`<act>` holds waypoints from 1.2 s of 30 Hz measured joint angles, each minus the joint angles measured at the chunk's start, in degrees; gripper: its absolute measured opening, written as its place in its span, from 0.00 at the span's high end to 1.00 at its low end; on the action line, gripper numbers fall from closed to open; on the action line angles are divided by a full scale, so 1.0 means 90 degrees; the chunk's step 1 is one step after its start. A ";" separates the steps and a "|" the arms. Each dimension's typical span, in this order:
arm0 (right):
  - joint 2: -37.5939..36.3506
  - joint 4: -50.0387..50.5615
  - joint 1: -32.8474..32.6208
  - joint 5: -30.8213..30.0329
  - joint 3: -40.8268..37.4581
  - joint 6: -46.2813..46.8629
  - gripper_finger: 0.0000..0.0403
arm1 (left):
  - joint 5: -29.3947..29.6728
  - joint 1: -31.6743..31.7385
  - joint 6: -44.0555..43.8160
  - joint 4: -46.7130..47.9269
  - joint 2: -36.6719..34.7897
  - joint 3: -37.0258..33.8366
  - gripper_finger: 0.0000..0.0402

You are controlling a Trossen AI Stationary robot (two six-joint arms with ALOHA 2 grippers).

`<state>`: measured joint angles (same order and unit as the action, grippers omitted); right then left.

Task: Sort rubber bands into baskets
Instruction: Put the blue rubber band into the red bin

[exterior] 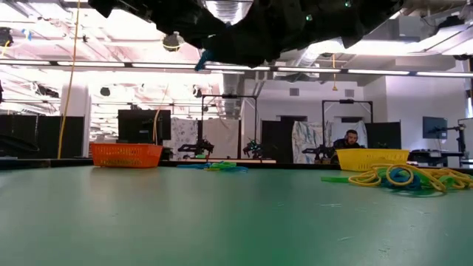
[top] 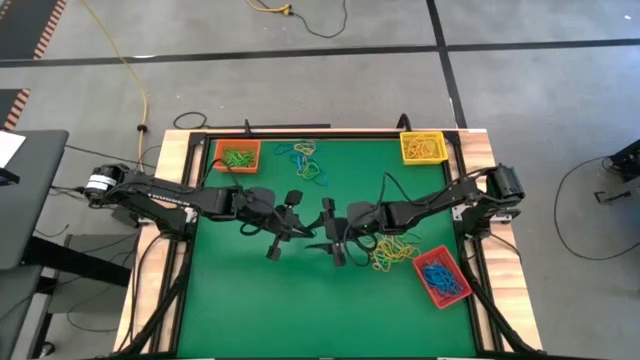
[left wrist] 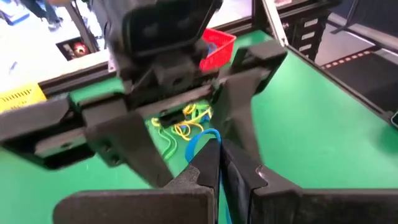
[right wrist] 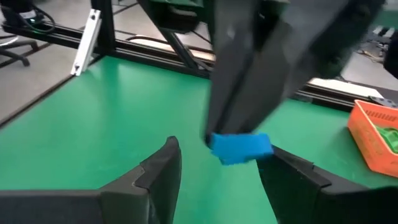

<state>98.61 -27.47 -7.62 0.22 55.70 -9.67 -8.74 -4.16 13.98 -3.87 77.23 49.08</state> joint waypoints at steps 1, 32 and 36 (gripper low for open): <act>0.0000 -0.0002 0.0002 -0.0016 0.0000 0.0000 0.44 | -0.0019 0.0000 0.0025 -0.0049 -0.0001 0.0000 1.00; 0.0000 0.1920 0.0028 -0.0881 0.0002 0.0099 0.96 | 0.0421 -0.0027 -0.0874 0.1272 -0.0002 0.0000 0.71; 0.0000 0.2840 -0.0067 -0.0919 0.0002 0.0420 0.96 | 0.0890 -0.0143 -0.1099 0.1145 0.0005 -0.0240 0.67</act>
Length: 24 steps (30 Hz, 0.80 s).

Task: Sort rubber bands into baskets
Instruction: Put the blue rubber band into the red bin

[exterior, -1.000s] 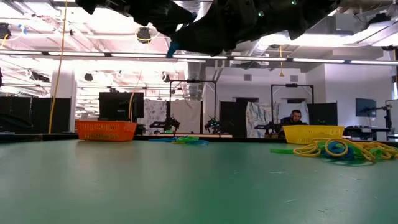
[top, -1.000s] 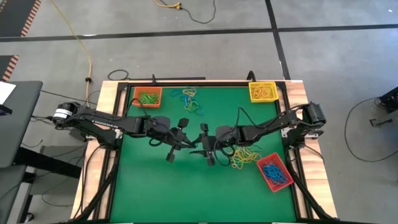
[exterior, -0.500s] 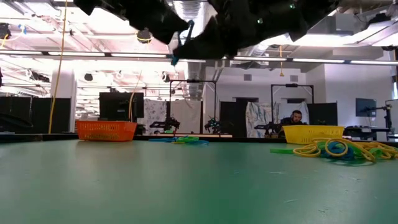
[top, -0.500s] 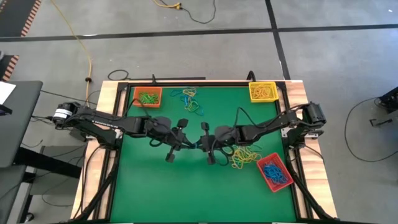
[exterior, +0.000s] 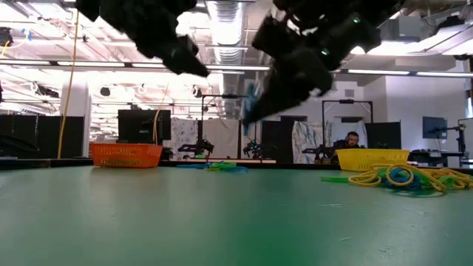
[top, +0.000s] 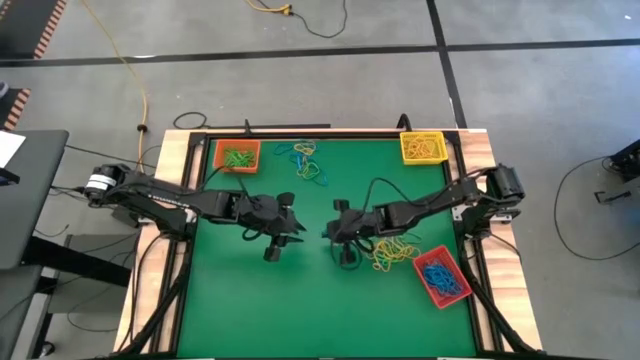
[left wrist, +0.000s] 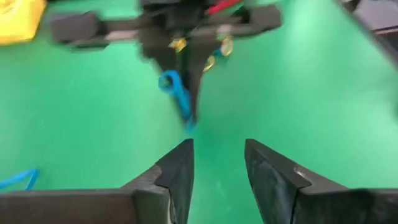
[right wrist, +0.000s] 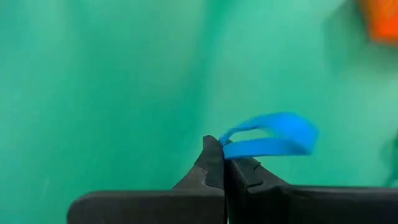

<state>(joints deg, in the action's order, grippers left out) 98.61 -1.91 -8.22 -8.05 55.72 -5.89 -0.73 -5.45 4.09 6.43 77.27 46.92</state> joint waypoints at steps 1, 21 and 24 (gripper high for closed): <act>-0.0006 0.0269 -0.0028 0.0002 0.0000 0.0066 0.96 | 0.0186 -0.0035 -0.0039 -0.0081 0.0041 -0.0080 0.67; -0.2797 0.5807 -0.1151 0.0116 0.0000 0.3366 0.96 | 0.0850 -0.0389 -0.0727 -0.4913 0.0080 -0.2839 0.67; -0.3103 0.6455 -0.1456 0.0168 0.0000 0.4271 0.96 | 0.0850 -0.0389 -0.0723 -0.4935 0.0080 -0.2859 0.67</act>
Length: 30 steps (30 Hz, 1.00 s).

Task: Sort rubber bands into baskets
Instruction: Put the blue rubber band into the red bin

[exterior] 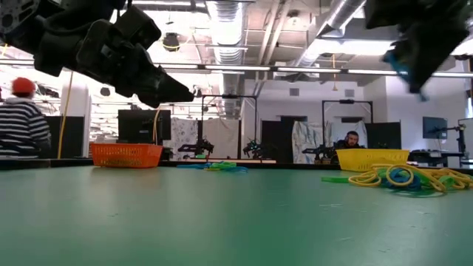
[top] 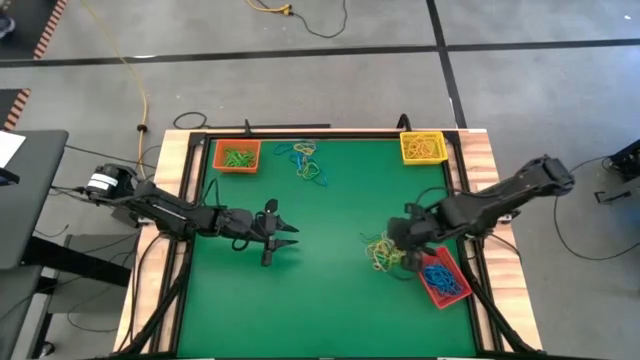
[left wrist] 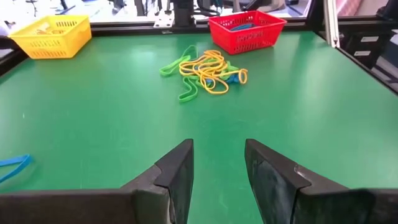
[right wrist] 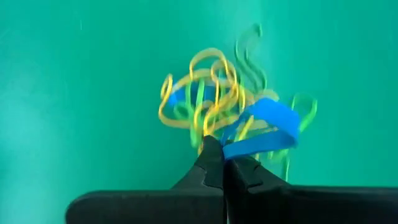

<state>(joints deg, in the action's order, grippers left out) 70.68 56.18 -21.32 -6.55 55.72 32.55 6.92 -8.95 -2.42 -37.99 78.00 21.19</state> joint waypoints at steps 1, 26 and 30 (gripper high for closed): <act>-0.0066 0.0202 -0.0126 0.0014 0.0000 0.0306 0.96 | -0.0002 -0.0002 0.0007 0.0011 0.0000 0.0000 0.67; -0.0015 0.0658 -0.3069 0.1590 -0.0936 0.5498 0.95 | -0.0002 -0.0010 0.0122 0.0147 0.0000 0.0000 0.67; -0.0018 0.0340 -0.3087 0.1732 -0.1088 0.5534 0.95 | -0.0002 -0.0010 0.0122 0.0140 0.0000 0.0000 0.67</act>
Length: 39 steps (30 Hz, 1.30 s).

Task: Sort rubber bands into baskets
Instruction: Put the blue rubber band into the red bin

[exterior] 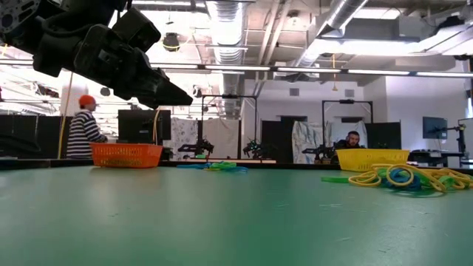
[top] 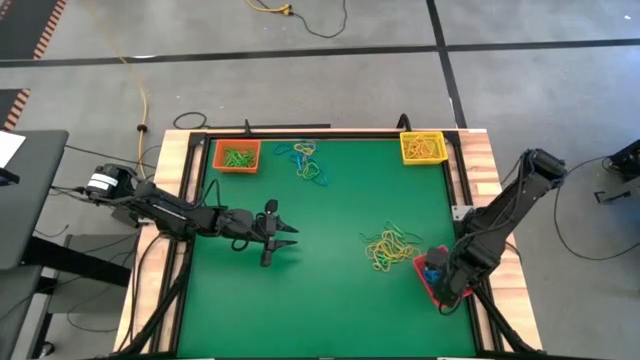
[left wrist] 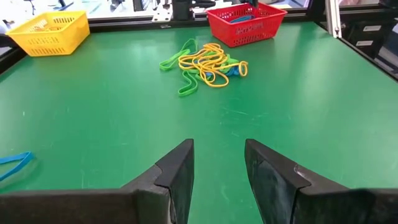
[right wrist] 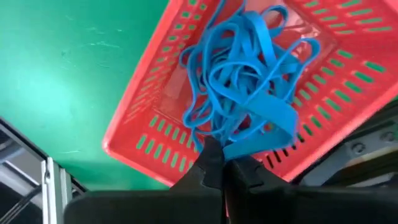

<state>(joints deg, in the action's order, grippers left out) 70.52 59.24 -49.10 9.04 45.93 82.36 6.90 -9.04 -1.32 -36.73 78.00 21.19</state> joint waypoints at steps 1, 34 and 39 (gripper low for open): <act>0.0000 0.0015 0.0002 0.0002 -0.0029 0.0048 0.94 | 0.0000 0.0000 0.0000 0.0000 0.0000 0.0000 0.67; -0.0010 0.0431 0.0007 -0.0169 -0.0104 0.0205 0.48 | -0.0002 0.0000 -0.0172 0.0017 0.0000 0.0000 0.67; -0.0012 0.0413 0.0012 -0.0185 -0.0104 0.0202 0.43 | -0.0002 0.0000 -0.0172 0.0019 0.0000 0.0000 0.67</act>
<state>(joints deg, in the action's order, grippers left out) 70.41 62.96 -48.99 7.38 44.99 84.18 6.87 -9.04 -2.87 -36.56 78.00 21.19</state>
